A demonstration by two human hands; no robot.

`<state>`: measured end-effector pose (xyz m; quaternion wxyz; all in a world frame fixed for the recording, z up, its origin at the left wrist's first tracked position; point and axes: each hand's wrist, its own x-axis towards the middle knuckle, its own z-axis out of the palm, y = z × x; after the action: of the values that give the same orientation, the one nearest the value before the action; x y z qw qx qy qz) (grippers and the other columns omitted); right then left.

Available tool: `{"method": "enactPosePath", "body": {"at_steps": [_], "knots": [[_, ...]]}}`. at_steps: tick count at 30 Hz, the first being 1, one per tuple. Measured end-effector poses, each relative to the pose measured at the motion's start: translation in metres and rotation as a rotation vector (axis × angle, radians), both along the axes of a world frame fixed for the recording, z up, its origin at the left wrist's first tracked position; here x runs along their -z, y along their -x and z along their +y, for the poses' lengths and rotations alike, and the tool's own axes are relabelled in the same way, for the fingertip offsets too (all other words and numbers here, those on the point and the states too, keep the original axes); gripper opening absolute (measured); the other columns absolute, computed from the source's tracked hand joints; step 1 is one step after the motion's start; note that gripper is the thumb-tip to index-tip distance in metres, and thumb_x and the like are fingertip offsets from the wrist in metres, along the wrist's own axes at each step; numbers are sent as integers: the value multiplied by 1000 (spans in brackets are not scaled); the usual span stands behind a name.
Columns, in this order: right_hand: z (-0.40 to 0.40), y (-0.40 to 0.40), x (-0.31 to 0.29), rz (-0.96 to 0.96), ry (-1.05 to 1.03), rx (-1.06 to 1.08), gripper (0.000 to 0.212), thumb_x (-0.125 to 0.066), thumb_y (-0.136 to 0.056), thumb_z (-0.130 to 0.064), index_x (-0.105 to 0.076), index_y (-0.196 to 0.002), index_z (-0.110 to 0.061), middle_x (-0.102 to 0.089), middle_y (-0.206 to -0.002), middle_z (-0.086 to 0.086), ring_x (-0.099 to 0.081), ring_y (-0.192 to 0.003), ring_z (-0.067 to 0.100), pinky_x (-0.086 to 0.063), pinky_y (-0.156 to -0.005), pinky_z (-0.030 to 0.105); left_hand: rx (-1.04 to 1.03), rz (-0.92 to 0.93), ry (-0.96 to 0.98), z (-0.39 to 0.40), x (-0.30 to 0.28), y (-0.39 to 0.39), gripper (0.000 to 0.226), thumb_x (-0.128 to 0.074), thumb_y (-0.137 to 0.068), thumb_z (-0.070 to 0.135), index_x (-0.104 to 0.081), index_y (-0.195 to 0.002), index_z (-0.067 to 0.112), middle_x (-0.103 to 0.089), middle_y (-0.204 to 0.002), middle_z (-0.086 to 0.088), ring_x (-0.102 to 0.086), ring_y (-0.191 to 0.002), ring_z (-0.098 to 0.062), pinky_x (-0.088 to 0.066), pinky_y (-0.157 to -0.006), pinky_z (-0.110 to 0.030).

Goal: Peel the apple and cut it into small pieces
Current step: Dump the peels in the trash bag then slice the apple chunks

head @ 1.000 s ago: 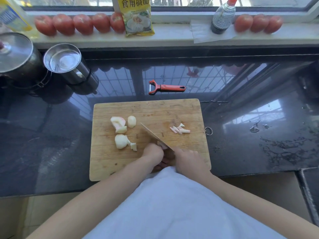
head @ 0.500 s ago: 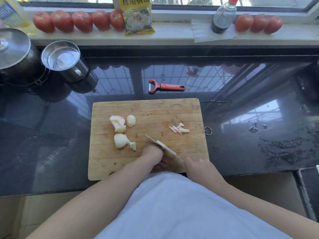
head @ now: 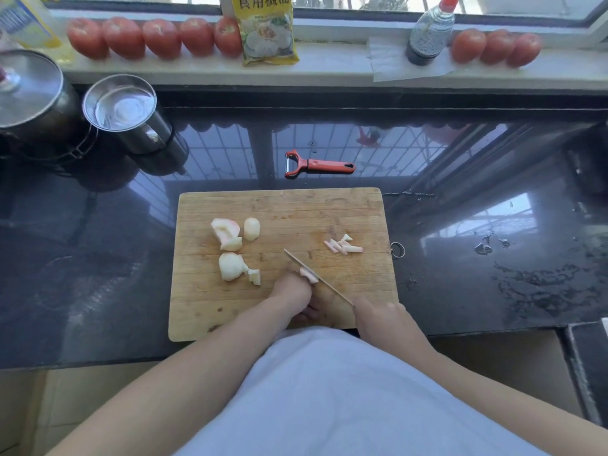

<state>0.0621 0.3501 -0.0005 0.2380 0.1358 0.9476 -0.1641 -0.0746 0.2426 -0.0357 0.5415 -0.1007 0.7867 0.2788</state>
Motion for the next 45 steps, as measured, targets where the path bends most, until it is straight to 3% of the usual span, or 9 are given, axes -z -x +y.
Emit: {"method": "enactPosePath", "body": {"at_steps": [5, 8, 13, 18, 21, 25, 30, 36, 45], "knots": [[1, 2, 5, -79, -77, -49, 19, -38, -97, -20, -50, -111, -15, -63, -91, 7, -57, -82, 34, -29, -62, 34, -118, -117, -26, 2, 4, 0, 44, -33, -110, 17, -67, -89, -1, -69, -70, -15, -64, -62, -29, -51, -62, -31], [1, 7, 15, -126, -53, -39, 14, -42, -95, -26, -46, -104, -16, -65, -98, 10, -60, -91, 36, -35, -65, 36, -102, -64, -18, -1, 2, 1, 41, -37, -109, 17, -62, -80, 4, -63, -47, -1, -62, -46, -18, -49, -48, -23], [-11, 33, 36, -41, -120, -94, 16, -46, -97, -26, -46, -108, -14, -67, -105, 9, -63, -92, 37, -33, -61, 37, -87, -84, -27, -2, 5, 1, 42, -43, -105, 24, -69, -77, 9, -69, -54, -4, -65, -49, -21, -52, -53, -23], [1, 16, 17, -62, 19, 42, 53, -25, -78, -63, -45, -92, -16, -63, -91, 8, -59, -87, 38, -40, -64, 38, -60, -115, 5, 0, -6, 4, 41, -33, -109, 17, -51, -72, 9, -56, -45, -3, -52, -35, -19, -35, -31, -18], [4, 2, 7, -112, -15, 21, 21, -35, -92, -34, -40, -89, -14, -50, -77, 8, -55, -80, 38, -31, -61, 35, -46, -41, 16, 1, -5, 4, 38, -36, -109, 16, -54, -77, 6, -49, -29, 0, -46, -19, -13, -27, -21, -16], [4, -3, 10, -147, -112, -7, 17, -37, -94, -19, -50, -101, -13, -65, -92, 10, -58, -81, 37, -38, -63, 36, -124, -96, -37, -2, 2, 1, 37, -38, -106, 20, -64, -86, 3, -66, -50, -9, -63, -43, -24, -49, -43, -25], [5, 0, 13, -171, -103, -47, 12, -38, -97, -20, -47, -99, -13, -66, -94, 10, -52, -75, 34, -33, -63, 34, -144, -110, -35, 1, 8, 2, 38, -39, -105, 21, -62, -80, 5, -65, -47, -9, -63, -51, -25, -50, -54, -27], [-10, 37, 30, -87, -59, -20, 23, -51, -95, -34, -49, -103, -13, -66, -99, 12, -62, -91, 39, -35, -62, 37, -137, -90, -57, -2, 13, 0, 35, -44, -105, 20, -66, -80, 8, -67, -52, -8, -63, -53, -24, -49, -56, -26], [4, 0, 10, -121, 28, 83, 23, -36, -96, -38, -32, -85, -18, -59, -80, 9, -52, -72, 36, -45, -65, 37, -92, -101, -58, -7, 6, 3, 37, -33, -107, 14, -67, -105, 0, -66, -47, -4, -62, -34, -17, -47, -40, -19]]}}
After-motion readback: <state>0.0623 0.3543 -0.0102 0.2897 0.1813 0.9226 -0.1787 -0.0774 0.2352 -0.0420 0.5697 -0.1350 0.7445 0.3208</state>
